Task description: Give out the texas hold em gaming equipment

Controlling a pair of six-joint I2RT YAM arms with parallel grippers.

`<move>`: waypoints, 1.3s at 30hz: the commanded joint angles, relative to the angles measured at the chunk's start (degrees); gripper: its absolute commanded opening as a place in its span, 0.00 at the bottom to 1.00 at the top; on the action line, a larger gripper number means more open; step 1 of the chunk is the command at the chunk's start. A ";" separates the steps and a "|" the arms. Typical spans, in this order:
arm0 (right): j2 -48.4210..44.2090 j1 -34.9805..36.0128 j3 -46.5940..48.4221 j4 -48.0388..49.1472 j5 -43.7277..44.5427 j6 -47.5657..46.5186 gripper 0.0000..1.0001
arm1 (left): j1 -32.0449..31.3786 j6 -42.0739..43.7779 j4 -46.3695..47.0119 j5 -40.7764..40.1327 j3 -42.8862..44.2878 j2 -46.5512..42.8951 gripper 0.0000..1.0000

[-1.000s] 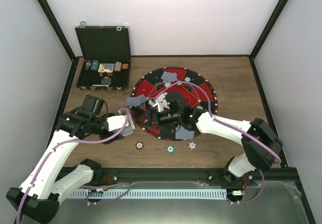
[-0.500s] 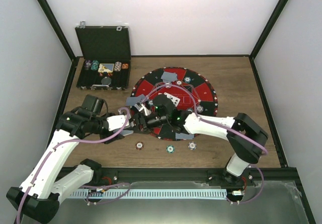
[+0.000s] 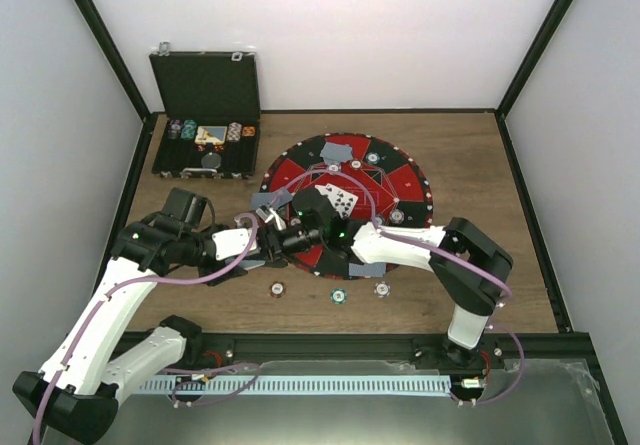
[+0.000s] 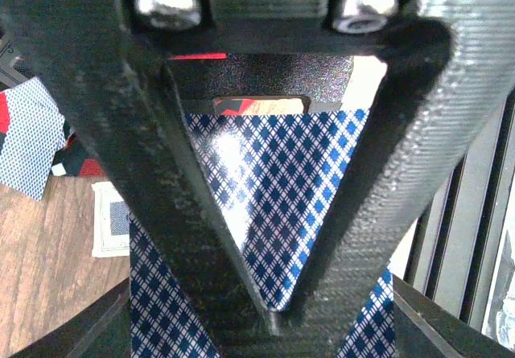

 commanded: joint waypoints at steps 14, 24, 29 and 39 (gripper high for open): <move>-2.34 -2.52 -5.60 -0.62 3.02 0.48 0.53 | 0.09 0.39 -0.60 0.72 1.32 -0.98 0.11; -6.79 -4.79 -7.42 -3.39 3.47 -1.54 0.50 | 0.08 0.23 -0.38 1.06 1.33 -0.73 0.11; -9.21 -5.62 -7.70 -4.89 4.03 -2.31 0.40 | 0.13 0.23 -0.39 0.90 1.22 -0.66 0.11; -14.12 -6.74 -8.56 -7.07 4.65 -2.78 0.23 | 0.09 0.15 -0.20 1.16 1.17 -0.66 0.12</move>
